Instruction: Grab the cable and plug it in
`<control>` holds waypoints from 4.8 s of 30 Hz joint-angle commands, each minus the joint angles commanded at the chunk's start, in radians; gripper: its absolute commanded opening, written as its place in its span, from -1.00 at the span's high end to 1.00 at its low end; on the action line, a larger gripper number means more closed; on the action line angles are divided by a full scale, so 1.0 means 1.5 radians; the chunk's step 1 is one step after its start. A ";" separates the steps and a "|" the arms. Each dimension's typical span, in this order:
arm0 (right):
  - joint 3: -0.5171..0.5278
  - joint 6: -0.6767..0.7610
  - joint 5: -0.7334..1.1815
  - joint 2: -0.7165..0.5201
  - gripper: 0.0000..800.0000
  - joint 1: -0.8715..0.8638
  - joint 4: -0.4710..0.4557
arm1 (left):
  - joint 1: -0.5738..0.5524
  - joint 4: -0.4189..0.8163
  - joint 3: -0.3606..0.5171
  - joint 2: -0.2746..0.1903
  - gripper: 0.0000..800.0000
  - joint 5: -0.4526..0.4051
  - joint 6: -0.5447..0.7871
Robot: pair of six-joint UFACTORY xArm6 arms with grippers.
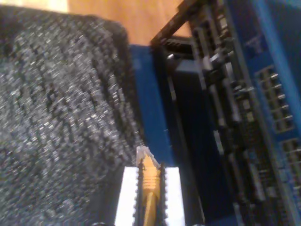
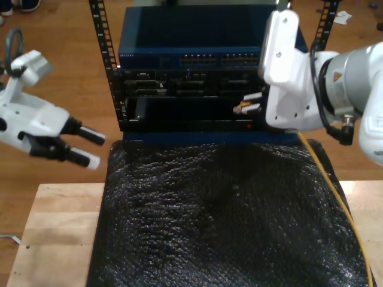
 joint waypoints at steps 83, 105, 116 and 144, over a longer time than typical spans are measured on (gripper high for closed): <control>0.105 0.001 0.059 -0.021 1.00 -0.051 -0.035 | 0.539 0.539 0.539 -0.273 -0.99 -0.310 0.731; 0.120 0.001 0.059 -0.028 1.00 -0.058 -0.044 | 0.541 0.521 0.551 -0.274 -0.99 -0.332 0.772; 0.120 0.001 0.069 -0.033 1.00 -0.061 -0.048 | 0.542 0.520 0.572 -0.279 -0.99 -0.383 0.797; 0.122 0.001 0.091 -0.047 1.00 -0.074 -0.053 | 0.542 0.527 0.606 -0.279 -0.99 -0.425 0.838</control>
